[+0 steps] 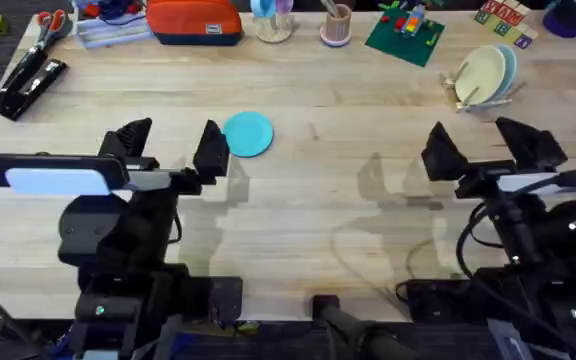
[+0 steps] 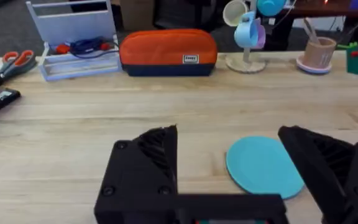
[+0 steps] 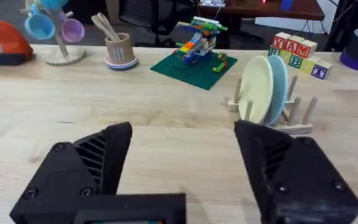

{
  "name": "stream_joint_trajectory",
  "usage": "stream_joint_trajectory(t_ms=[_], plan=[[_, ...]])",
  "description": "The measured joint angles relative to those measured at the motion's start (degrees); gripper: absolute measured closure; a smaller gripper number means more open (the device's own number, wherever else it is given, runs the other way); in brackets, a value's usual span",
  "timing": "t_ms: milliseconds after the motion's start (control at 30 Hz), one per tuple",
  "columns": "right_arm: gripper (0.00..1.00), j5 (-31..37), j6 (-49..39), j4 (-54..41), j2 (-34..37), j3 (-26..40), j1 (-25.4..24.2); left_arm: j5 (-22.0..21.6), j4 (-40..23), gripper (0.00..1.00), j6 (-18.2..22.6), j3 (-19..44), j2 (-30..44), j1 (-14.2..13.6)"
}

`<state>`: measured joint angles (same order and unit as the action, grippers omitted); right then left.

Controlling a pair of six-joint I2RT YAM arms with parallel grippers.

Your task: Pick up the plates from the table one by one and place each into a slot on the dish rack.

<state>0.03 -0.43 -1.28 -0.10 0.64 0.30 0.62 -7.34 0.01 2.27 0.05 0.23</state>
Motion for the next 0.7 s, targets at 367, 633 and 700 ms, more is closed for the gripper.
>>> stream_joint_trajectory(t_ms=[367, 633, 700], plan=[[0.007, -1.0, 0.0, -15.1, 0.1, 10.4, 0.0, 0.0, -13.9, 0.007, 0.0, 15.0, 0.0, 0.0], [0.008, -1.0, 0.0, -34.3, 0.7, 26.7, 0.0, 0.0, -23.7, 0.007, 0.0, 29.9, 6.0, 0.0], [0.008, -1.2, 0.0, -37.3, 2.4, 30.7, 0.0, 0.0, -26.6, 0.007, -0.1, 34.3, 9.5, 0.0]])
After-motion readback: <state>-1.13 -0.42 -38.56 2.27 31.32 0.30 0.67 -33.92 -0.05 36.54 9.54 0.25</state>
